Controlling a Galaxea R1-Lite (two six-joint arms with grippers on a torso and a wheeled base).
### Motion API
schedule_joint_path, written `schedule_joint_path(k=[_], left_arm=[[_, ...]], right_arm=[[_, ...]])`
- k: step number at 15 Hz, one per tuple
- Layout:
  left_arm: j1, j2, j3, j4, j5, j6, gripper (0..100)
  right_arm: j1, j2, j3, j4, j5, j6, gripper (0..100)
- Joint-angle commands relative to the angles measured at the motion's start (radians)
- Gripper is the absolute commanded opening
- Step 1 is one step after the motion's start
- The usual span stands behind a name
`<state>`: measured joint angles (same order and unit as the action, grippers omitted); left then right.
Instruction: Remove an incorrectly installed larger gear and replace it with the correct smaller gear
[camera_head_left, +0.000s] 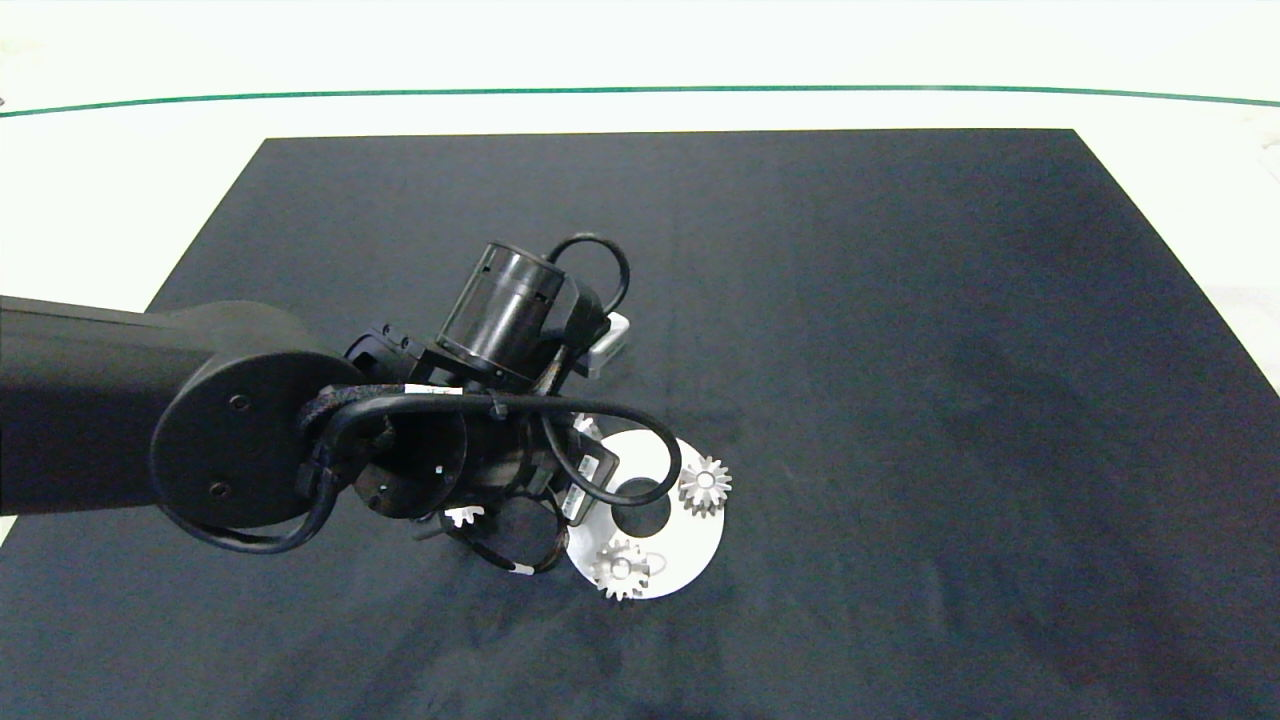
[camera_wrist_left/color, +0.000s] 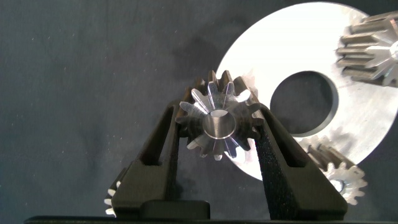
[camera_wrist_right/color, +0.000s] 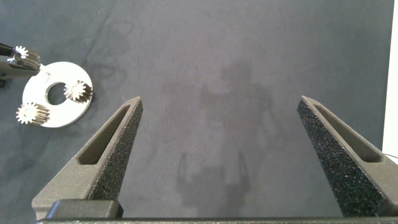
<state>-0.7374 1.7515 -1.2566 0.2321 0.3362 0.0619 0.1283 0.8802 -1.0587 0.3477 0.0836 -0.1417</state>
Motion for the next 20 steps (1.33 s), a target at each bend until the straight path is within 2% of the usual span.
schedule_joint_path(k=[1, 14, 20], left_arm=[[-0.005, 0.011, -0.004, 0.001, 0.001, 0.001, 28], [-0.005, 0.031, -0.023, 0.001, 0.001, 0.001, 28], [-0.036, 0.033, -0.024, 0.021, 0.004, -0.001, 28]], right_arm=[[0.001, 0.0, 0.0, 0.002, 0.001, -0.001, 100], [0.001, 0.0, 0.0, 0.002, 0.002, -0.001, 100], [0.001, 0.0, 0.0, 0.002, 0.002, -0.001, 100]])
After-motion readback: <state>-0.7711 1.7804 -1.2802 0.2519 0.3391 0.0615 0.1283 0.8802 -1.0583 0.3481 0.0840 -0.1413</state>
